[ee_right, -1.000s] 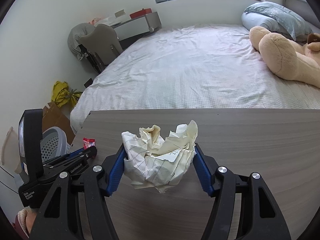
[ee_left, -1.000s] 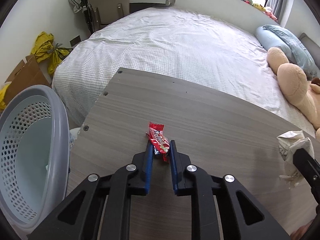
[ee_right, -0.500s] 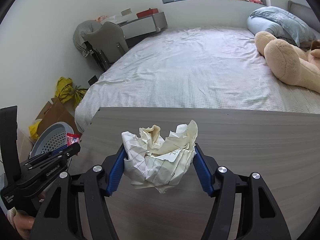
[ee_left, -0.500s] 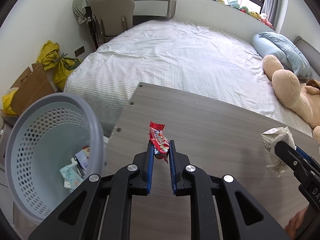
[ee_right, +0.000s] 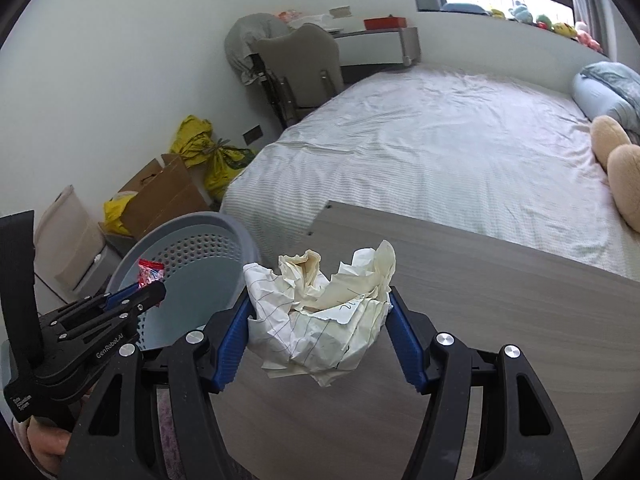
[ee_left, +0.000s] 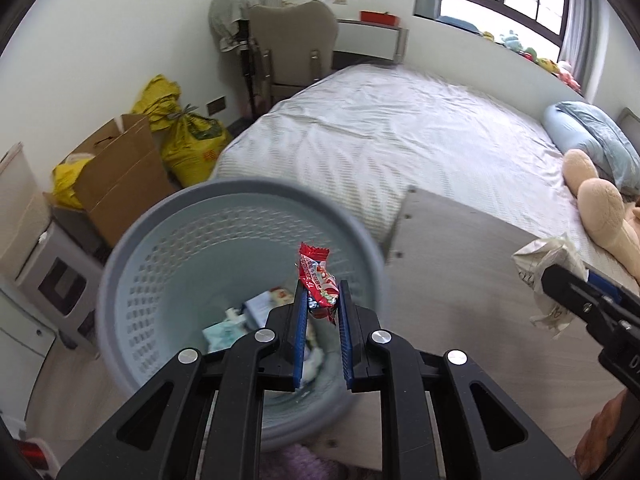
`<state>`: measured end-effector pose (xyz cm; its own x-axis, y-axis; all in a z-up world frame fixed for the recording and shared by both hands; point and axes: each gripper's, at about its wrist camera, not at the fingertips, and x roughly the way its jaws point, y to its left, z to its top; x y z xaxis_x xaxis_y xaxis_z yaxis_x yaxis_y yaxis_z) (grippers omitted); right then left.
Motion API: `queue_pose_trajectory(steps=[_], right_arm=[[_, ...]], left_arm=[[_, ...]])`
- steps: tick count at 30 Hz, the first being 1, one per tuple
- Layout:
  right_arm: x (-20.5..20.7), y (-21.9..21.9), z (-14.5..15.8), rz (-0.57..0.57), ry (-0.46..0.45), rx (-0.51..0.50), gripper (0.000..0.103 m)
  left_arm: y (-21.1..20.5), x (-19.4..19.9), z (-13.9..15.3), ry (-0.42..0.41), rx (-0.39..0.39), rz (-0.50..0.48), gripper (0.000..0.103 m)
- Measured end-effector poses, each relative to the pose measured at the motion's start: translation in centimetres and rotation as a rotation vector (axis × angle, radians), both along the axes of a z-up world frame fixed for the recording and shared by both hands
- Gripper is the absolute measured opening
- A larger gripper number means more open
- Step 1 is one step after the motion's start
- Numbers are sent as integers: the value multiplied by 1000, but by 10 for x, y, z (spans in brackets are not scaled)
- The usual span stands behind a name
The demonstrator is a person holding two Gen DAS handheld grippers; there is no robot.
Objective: Collect trash
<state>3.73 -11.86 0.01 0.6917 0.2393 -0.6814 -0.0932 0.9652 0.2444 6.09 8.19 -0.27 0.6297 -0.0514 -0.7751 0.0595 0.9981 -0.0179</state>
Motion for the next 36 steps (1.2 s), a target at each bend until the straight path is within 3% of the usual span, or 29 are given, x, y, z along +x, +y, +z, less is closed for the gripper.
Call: queue_pose_trajectory(steps=[7, 15, 19, 23, 30, 36], right_arm=[[27, 67, -1, 144, -3, 18, 62], [55, 119, -13, 242, 29, -13, 63], [62, 125, -16, 257, 39, -8, 68], [62, 129, -16, 263, 38, -16, 71], [58, 132, -10, 251, 20, -25, 83], [56, 132, -9, 246, 16, -35, 84]], left_arm=[[58, 5, -6, 14, 8, 84, 15], [88, 16, -11, 30, -10, 123, 16], [95, 20, -10, 27, -16, 134, 27], [103, 20, -8, 20, -22, 157, 46], [112, 16, -5, 13, -25, 180, 56], [113, 15, -3, 6, -28, 188, 62]])
